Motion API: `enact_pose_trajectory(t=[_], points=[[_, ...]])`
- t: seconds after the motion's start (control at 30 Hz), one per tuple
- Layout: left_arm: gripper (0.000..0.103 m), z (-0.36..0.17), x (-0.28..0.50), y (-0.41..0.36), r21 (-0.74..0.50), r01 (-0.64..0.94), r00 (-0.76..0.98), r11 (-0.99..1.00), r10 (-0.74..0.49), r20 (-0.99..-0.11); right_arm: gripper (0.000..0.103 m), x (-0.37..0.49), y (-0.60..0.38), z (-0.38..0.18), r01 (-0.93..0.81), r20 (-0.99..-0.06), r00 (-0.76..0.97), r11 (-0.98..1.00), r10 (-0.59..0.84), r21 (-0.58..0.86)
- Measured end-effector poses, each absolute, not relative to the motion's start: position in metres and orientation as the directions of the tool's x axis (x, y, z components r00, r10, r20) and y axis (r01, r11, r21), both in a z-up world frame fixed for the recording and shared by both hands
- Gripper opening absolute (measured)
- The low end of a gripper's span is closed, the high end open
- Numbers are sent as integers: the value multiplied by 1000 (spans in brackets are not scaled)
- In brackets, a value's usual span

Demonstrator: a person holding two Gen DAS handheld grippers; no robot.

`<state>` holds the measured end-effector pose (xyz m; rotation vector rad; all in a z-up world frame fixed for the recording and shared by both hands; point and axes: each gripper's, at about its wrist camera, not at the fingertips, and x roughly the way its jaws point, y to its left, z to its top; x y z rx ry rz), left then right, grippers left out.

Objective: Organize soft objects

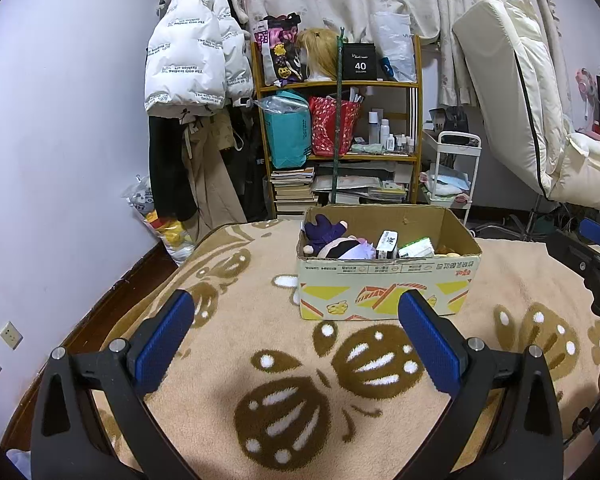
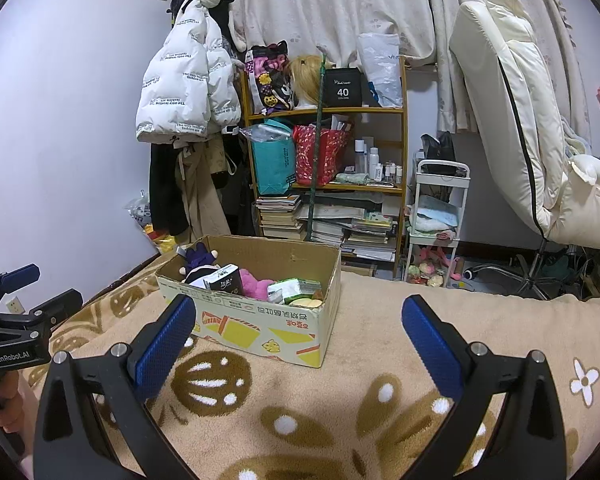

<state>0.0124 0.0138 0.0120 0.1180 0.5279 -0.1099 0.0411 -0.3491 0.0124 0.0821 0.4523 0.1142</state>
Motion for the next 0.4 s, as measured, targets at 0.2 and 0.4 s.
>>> enact_pose_trajectory(t=[0.2, 0.4], points=[[101, 11, 13, 12, 81, 134, 857, 988, -75, -509, 103, 41, -350, 13, -92, -431, 893, 990, 128, 104], [101, 11, 13, 13, 85, 133, 858, 987, -72, -509, 103, 41, -352, 12, -95, -431, 893, 990, 131, 104]])
